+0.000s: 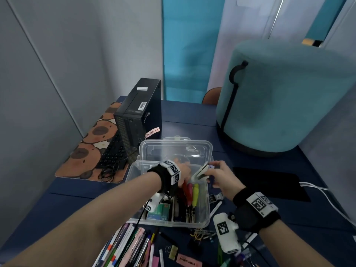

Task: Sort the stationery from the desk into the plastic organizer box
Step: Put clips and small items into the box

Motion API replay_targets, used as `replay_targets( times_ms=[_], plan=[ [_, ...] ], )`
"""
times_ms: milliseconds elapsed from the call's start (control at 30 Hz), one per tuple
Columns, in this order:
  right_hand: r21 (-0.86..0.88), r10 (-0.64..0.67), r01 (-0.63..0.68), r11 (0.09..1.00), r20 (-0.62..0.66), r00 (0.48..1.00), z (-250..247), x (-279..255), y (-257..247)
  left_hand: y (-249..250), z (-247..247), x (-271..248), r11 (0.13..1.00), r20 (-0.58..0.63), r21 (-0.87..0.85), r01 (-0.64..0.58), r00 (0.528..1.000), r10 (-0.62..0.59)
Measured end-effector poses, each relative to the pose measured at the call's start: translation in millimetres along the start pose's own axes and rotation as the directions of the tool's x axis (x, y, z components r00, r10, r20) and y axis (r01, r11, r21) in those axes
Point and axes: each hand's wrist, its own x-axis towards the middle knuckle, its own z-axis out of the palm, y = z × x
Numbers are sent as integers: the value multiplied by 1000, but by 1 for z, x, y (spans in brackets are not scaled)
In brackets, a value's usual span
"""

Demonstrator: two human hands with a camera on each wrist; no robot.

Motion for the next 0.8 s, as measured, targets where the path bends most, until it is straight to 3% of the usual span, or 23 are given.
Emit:
replay_targets(
  times_ms=[167, 333, 467, 567, 633, 700, 800],
  plan=[
    [-332, -31, 27, 943, -5, 1000, 2, -3, -11, -7, -8, -16, 994, -2, -26, -107, 994, 107],
    [-752, 10, 51, 657, 77, 997, 27, 0, -22, -52, -28, -52, 991, -209, -135, 18, 977, -46],
    [-856, 67, 71, 512, 122, 990, 64, 19, -17, -89, -31, -75, 962, -310, -263, 74, 938, -157],
    [-940, 75, 103, 325, 135, 988, 79, 28, -13, -103, -23, -85, 950, -333, -293, 104, 920, -204],
    [-970, 6, 123, 208, 127, 992, 82, 31, -10, -106, -16, -88, 951, -332, -286, 115, 919, -211],
    [-979, -37, 98, 177, 93, 995, 83, 36, -6, -108, -10, -87, 948, -332, -298, 112, 919, -213],
    [-975, -53, 92, 205, 83, 995, 82, 44, 4, -107, -7, -82, 945, -338, -312, 96, 918, -205]
  ],
)
